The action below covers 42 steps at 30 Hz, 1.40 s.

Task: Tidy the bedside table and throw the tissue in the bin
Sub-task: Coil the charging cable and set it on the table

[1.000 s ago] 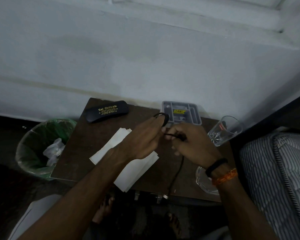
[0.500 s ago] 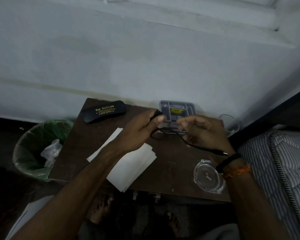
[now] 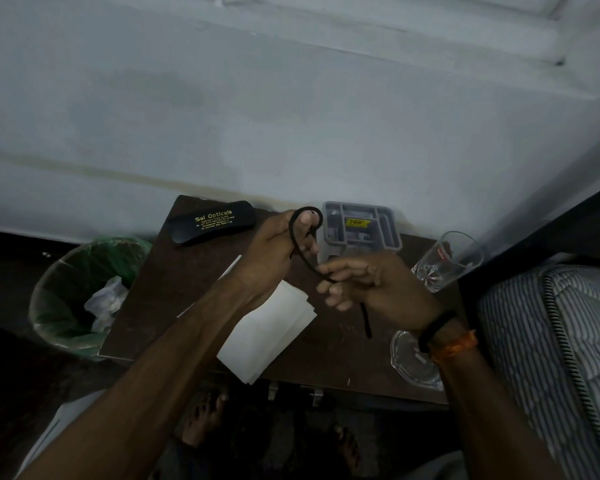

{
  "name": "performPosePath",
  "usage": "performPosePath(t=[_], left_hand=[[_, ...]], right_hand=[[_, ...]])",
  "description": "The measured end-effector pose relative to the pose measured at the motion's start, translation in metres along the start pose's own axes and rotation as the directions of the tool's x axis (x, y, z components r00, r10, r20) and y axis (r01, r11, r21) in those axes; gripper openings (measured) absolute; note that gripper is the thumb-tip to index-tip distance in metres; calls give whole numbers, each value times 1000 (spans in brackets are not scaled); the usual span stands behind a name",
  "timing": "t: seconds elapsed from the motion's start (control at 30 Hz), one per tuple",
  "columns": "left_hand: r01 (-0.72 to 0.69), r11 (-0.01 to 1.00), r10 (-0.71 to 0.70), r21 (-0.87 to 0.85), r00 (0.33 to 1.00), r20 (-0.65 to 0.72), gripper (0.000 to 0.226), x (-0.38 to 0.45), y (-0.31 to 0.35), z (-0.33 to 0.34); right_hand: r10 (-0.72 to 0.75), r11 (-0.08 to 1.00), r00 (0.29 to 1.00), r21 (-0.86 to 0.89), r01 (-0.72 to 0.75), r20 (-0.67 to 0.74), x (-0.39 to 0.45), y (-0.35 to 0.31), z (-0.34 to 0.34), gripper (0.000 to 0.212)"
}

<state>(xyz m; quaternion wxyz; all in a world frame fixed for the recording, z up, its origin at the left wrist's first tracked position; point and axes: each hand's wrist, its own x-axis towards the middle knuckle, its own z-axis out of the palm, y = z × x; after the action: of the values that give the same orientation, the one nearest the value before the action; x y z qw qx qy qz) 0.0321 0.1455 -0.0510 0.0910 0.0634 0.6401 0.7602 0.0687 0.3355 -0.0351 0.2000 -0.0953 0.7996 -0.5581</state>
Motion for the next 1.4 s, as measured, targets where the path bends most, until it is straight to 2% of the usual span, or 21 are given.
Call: performPosePath(t=[0.1, 0.23, 0.3, 0.4, 0.47, 0.57, 0.63, 0.73, 0.8, 0.87, 1.0, 1.07, 1.13, 1.2, 1.27, 1.4], left_hand=[[15, 997, -9, 82, 998, -70, 42, 0, -2, 0], [24, 967, -4, 254, 997, -80, 31, -1, -8, -6], [-8, 919, 38, 395, 997, -69, 26, -3, -11, -8], [-25, 853, 45, 521, 999, -27, 29, -4, -13, -9], [-12, 860, 8, 511, 1000, 11, 26, -5, -11, -9], [-12, 858, -69, 513, 988, 139, 26, -6, -5, -8], [12, 880, -163, 474, 946, 279, 26, -8, -2, -6], [87, 910, -276, 405, 856, 437, 36, -13, 0, -1], [123, 931, -298, 344, 802, 518, 43, -16, 3, 0], [200, 952, -298, 231, 766, 569, 37, -20, 10, 1], [339, 935, -237, -107, 820, 521, 31, -19, 18, -4], [342, 901, -195, -268, 869, 454, 34, -16, 22, -5], [329, 845, -176, -422, 916, 362, 38, -13, 26, -5], [271, 797, -140, -539, 952, 272, 37, -8, 26, -7], [207, 784, -120, -585, 975, 185, 33, -3, 23, -12], [143, 777, -185, -613, 983, -4, 28, 7, 11, -23]], right_hand=[[9, 996, 994, -91, 1, 104, 3, -3, 11, 31], [-85, 994, 993, 79, 78, 81, -2, -19, 7, 26], [-132, 975, 990, 186, 122, 44, -4, -23, 5, 26], [-215, 934, 972, 270, 232, -92, -5, -25, 3, 15], [-209, 914, 928, 274, 298, -309, -4, -23, -2, 11], [-200, 954, 751, 50, 296, -629, 1, -13, -18, 25], [-260, 963, 665, -135, 235, -700, 4, -3, -25, 28], [-342, 929, 627, -353, 113, -700, 7, 10, -28, 25], [-399, 871, 647, -488, 47, -650, 8, 13, -26, 23], [-414, 824, 679, -567, -4, -606, 8, 13, -25, 20], [-314, 742, 791, -655, -141, -525, 11, 16, -24, 21], [-193, 771, 893, -626, -119, -407, 12, 16, -19, 23], [-66, 814, 965, -572, -96, -255, 11, 12, -10, 26], [-10, 847, 990, -528, -66, -141, 12, 9, 0, 33], [-10, 864, 997, -502, -31, -78, 12, 8, 8, 35], [-66, 833, 998, -550, 57, 3, 13, 6, 20, 22]])
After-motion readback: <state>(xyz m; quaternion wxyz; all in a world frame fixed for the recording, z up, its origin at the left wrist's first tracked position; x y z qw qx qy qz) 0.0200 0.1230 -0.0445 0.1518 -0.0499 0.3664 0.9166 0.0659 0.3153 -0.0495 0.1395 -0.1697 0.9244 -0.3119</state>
